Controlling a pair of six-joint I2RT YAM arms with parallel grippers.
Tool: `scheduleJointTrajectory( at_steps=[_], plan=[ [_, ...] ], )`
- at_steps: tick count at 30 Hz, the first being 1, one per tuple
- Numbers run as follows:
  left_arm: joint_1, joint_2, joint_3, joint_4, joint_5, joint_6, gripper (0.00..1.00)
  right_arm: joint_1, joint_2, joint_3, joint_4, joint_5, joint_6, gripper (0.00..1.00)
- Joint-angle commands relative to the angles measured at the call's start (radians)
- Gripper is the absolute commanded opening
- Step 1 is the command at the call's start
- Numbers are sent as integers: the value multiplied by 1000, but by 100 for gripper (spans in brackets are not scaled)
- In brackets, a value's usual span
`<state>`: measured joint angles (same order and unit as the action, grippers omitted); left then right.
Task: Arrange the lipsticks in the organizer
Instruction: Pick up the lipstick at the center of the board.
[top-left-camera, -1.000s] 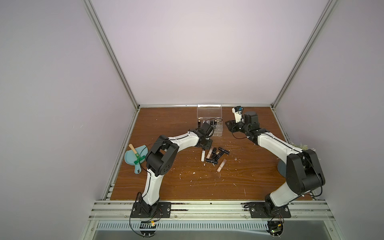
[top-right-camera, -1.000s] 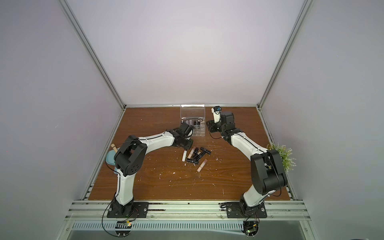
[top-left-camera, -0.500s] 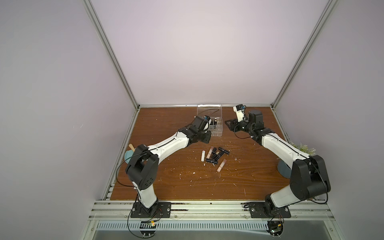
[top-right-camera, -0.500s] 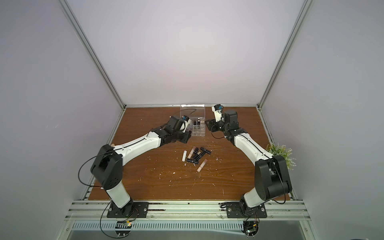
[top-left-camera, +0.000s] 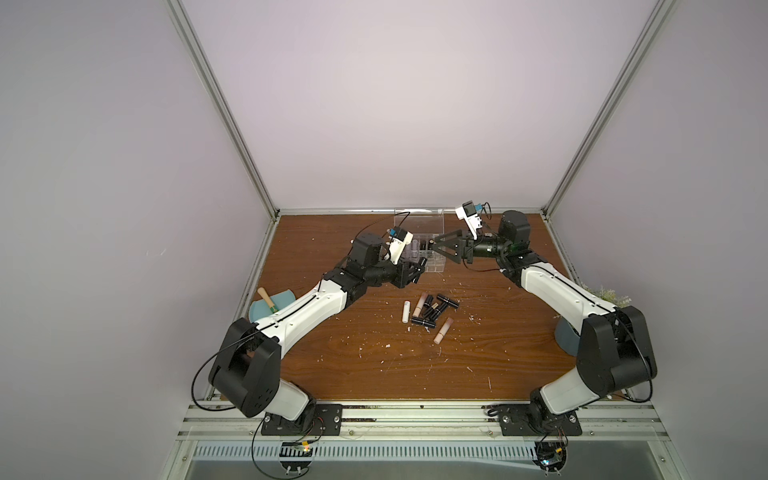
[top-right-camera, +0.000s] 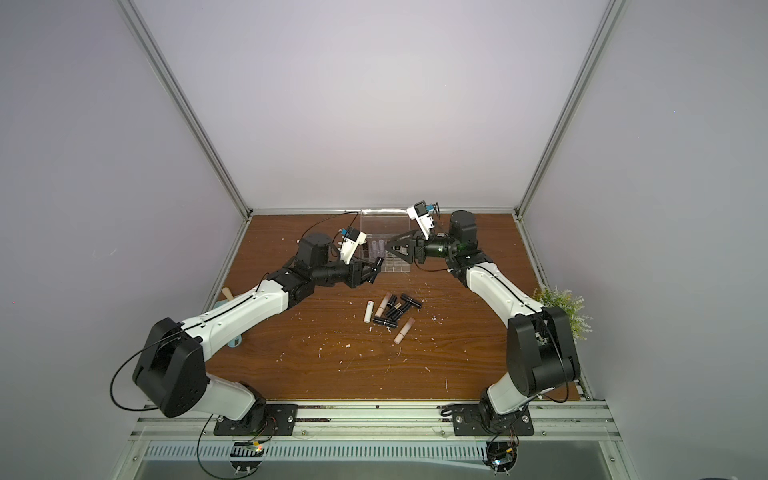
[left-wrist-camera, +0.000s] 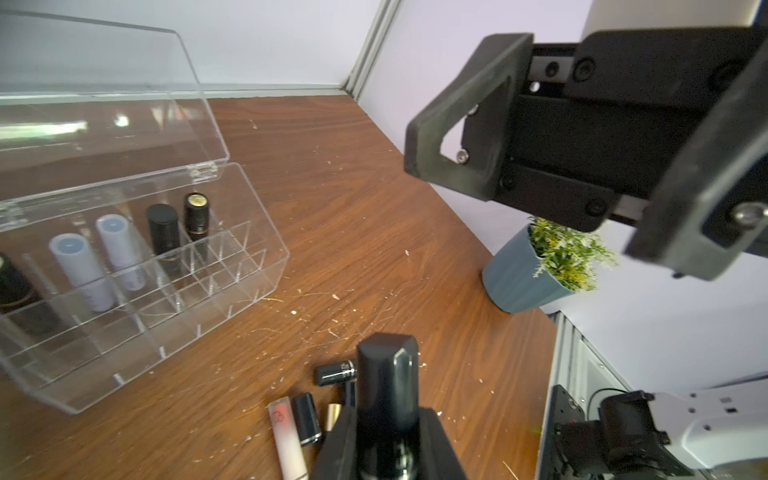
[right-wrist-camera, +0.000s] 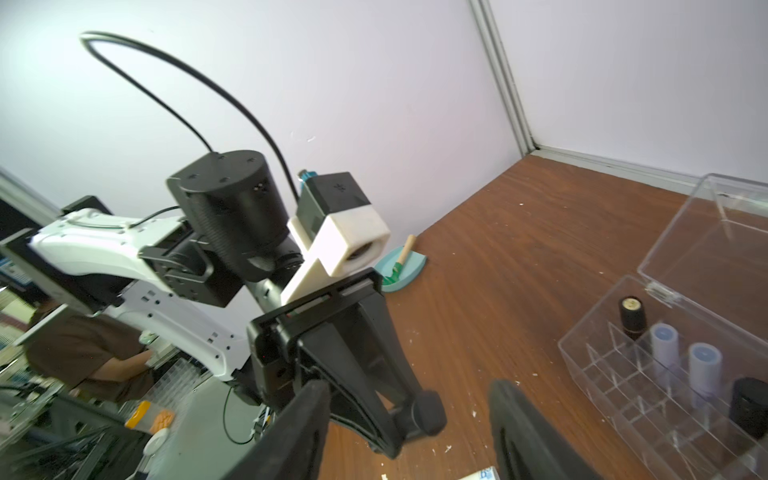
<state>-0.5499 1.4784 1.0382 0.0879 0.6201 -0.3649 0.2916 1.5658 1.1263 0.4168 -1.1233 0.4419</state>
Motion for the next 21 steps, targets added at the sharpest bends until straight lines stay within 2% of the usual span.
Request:
scheduleJointTrajectory(
  at_steps=[1,7,11,21],
  plan=[
    [10,-22,-8,92,103,-19,22,9,5,-2,110,-118,77,69],
    [40,-65,-39,161,126,-50,22,24,28,13,117,-173,101,69],
    [55,-86,-56,194,133,-66,22,44,35,27,99,-206,94,65],
    [55,-86,-64,239,165,-98,22,67,57,52,71,-192,86,64]
  ],
)
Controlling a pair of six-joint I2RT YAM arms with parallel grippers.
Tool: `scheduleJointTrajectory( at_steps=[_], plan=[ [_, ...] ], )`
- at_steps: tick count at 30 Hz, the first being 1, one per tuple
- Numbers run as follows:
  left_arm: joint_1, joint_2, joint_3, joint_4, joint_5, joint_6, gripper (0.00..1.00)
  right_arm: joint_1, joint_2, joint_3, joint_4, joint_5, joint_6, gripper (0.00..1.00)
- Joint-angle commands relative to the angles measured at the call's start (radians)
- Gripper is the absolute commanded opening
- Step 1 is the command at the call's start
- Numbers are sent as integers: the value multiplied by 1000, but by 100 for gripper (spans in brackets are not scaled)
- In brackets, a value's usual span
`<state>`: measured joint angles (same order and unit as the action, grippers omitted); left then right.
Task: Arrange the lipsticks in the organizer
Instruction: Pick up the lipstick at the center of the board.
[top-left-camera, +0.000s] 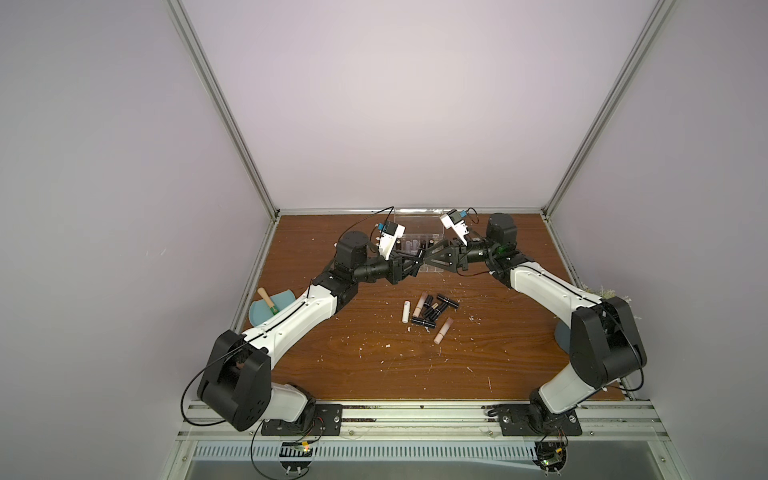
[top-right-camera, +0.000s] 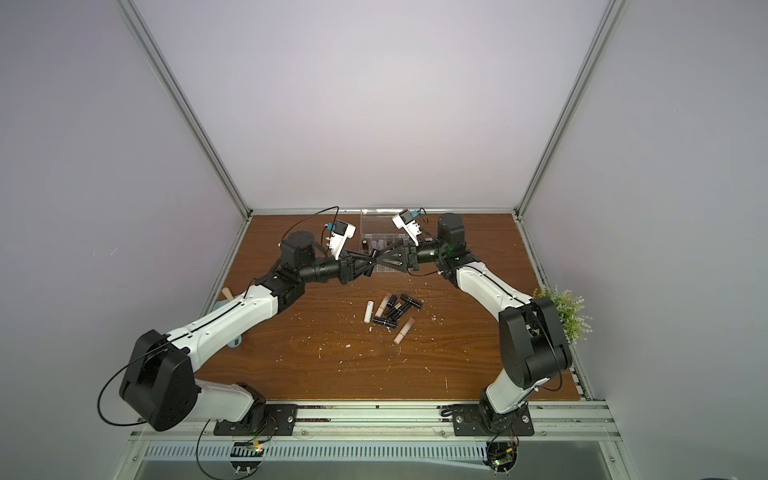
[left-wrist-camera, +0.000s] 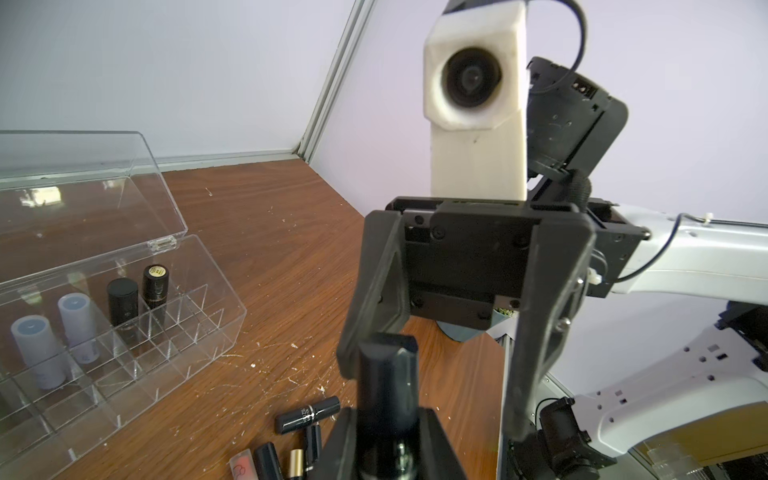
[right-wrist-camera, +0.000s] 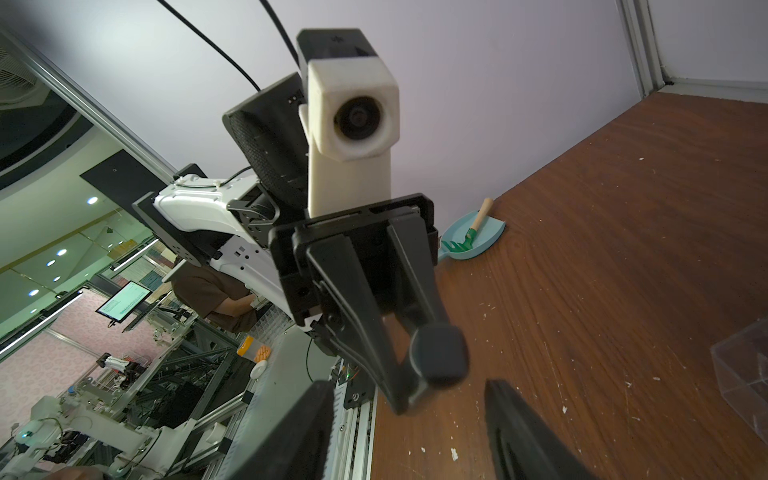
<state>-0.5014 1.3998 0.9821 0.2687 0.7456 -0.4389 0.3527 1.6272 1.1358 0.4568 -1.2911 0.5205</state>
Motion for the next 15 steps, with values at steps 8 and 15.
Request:
scheduleJointTrajectory(
  at_steps=[8,15],
  plan=[
    [8,18,-18,92,71,-54,22,14,-2,31,115,-2,75,54],
    [7,19,-15,81,69,-47,22,17,3,20,181,1,128,45]
  ],
)
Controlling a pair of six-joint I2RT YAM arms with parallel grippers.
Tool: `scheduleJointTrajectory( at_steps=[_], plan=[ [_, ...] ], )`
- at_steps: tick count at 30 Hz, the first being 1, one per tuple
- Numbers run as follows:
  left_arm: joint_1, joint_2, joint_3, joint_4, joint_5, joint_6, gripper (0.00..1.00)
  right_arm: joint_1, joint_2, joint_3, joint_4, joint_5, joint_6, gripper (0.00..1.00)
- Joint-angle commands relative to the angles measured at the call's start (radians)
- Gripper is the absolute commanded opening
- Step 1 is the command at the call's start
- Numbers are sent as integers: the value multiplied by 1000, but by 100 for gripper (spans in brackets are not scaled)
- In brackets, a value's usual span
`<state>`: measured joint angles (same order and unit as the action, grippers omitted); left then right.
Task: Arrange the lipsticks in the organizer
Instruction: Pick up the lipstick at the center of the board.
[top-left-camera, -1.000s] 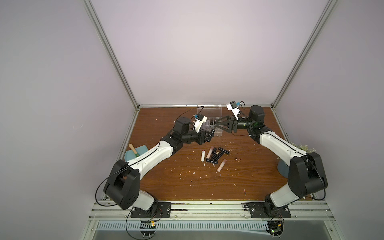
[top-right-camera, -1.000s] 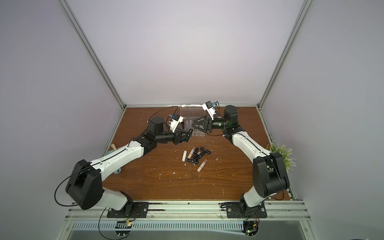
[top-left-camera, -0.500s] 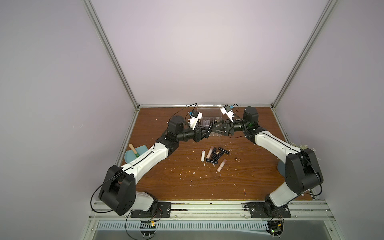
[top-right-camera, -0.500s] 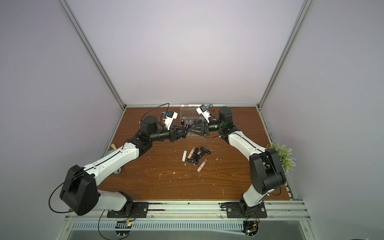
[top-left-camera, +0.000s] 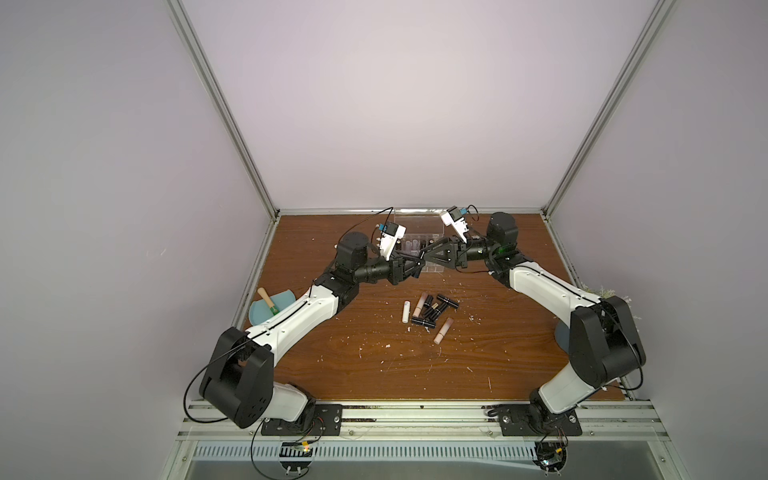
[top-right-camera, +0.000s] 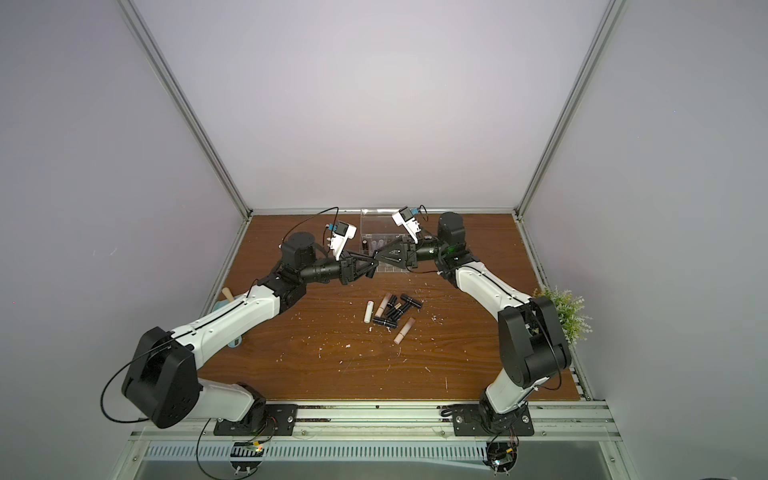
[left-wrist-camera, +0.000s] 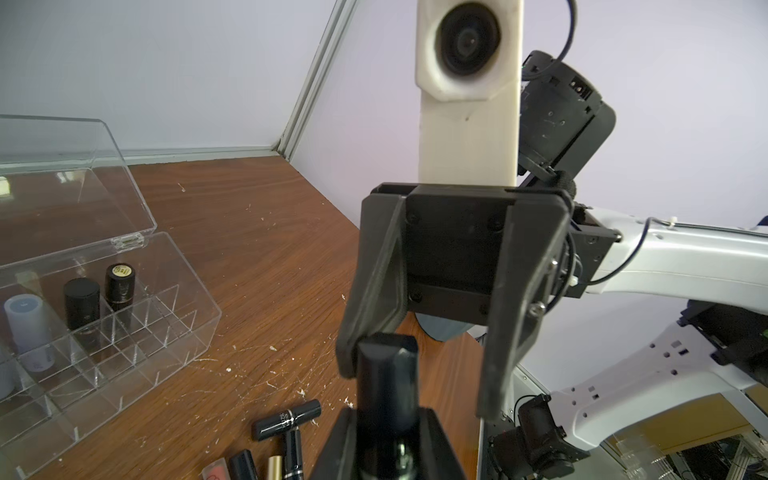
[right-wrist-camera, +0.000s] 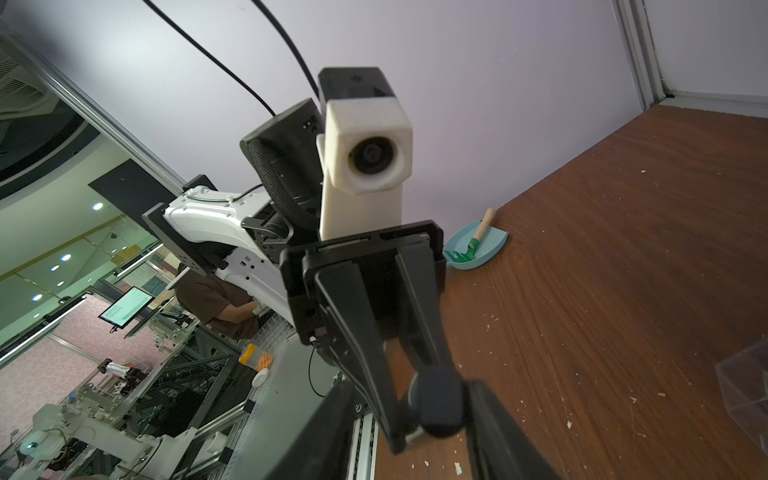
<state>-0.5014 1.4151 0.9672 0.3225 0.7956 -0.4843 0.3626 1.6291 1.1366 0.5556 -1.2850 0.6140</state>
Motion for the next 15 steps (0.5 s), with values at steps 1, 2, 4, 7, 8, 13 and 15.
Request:
scheduleJointTrajectory(
  at_steps=[1,2,4,7,8,13,15],
  plan=[
    [4,4,-1,26,17,-1,23,9,1,16,92,-7,43,43],
    [6,3,-2,26,15,0,23,8,2,16,98,-9,48,41],
    [6,3,-1,26,14,1,23,11,3,16,98,-12,48,39],
    [4,4,0,23,11,4,23,13,11,20,94,-16,47,35],
    [6,5,0,23,12,4,23,13,13,21,92,-17,46,32],
    [4,2,-2,14,1,12,24,13,14,21,89,-16,46,21],
    [6,1,-2,6,-6,16,28,13,13,24,82,-14,41,18]
  ],
)
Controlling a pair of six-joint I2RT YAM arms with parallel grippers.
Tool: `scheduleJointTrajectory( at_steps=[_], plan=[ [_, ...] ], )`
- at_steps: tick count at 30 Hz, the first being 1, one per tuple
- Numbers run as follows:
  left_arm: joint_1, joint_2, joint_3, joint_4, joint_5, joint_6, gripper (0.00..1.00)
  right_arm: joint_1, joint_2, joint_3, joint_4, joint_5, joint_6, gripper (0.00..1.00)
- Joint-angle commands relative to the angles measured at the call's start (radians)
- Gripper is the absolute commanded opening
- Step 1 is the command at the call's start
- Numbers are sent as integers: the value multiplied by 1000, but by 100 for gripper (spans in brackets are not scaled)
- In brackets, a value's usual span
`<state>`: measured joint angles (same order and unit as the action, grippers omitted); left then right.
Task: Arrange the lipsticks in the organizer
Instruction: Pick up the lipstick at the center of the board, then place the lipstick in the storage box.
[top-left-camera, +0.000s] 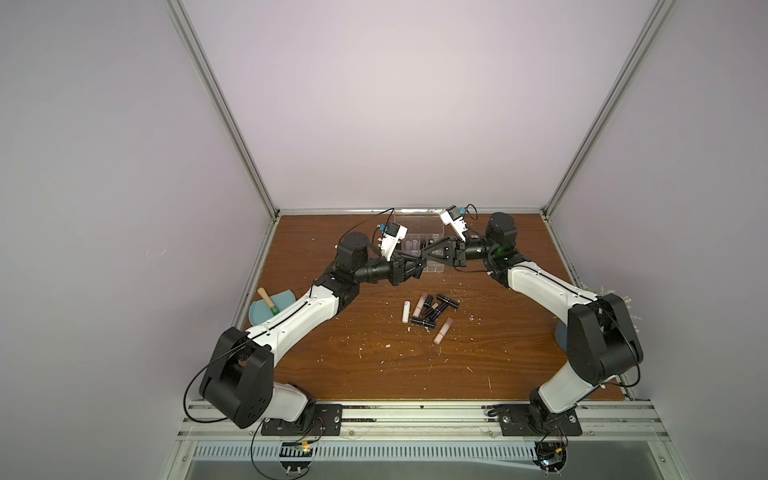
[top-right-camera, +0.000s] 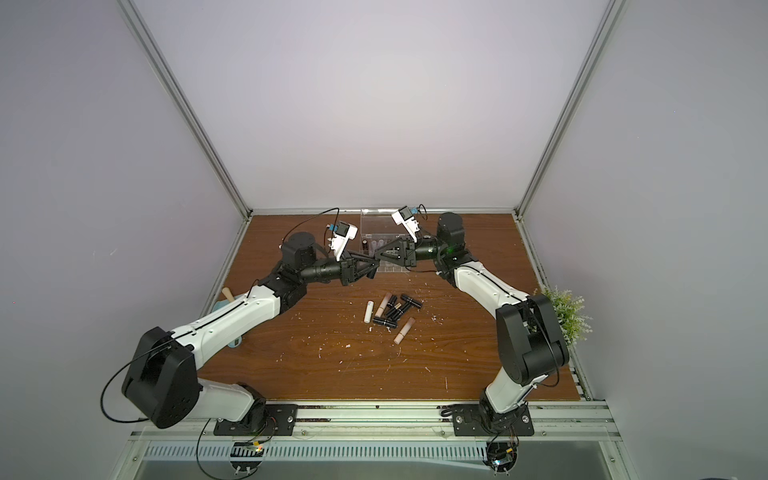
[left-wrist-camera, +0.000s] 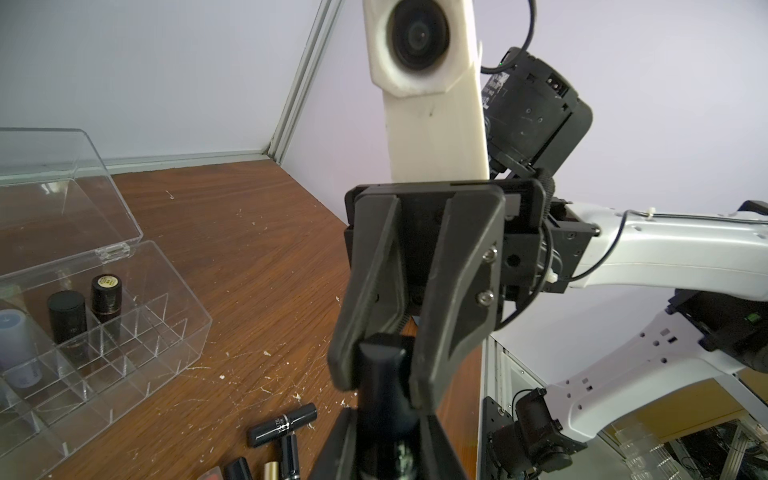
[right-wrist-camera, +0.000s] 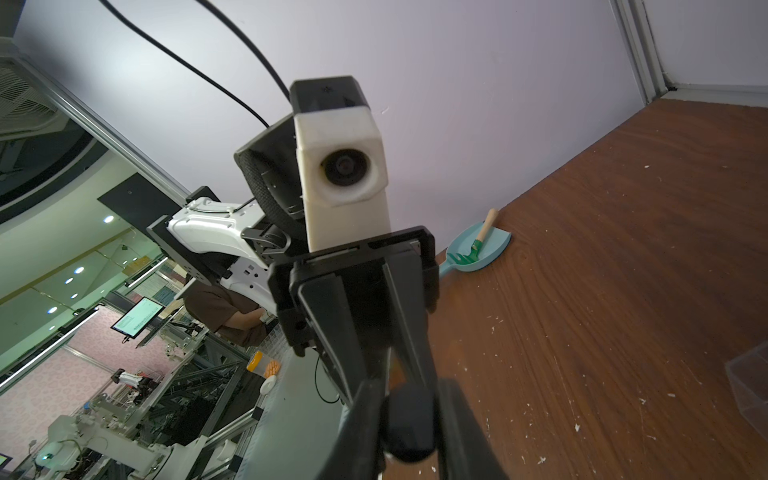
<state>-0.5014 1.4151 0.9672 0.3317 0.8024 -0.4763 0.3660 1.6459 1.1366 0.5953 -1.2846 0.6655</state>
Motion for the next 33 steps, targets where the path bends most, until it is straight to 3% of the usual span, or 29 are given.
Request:
scheduleJointTrajectory(
  at_steps=[1,5,10,13,16,18,26,33],
  plan=[
    [5,-1,-2,-8,-20,11,33,11,-3,23,39,-13,-12,16],
    [6,-5,-1,-37,-47,24,56,8,1,29,17,-7,-24,14],
    [6,-24,3,-103,-121,50,69,0,3,40,-41,15,-64,11],
    [5,-54,10,-211,-244,95,70,-20,-1,58,-163,65,-159,10],
    [5,-106,-14,-284,-362,126,70,-36,-9,131,-494,242,-391,10],
    [6,-144,-41,-307,-417,138,70,-39,-3,151,-575,358,-445,10],
    [6,-180,-66,-343,-492,164,70,-46,-20,98,-540,750,-496,10],
    [5,-183,-85,-323,-501,156,69,-44,-23,28,-374,949,-501,10]
  ],
)
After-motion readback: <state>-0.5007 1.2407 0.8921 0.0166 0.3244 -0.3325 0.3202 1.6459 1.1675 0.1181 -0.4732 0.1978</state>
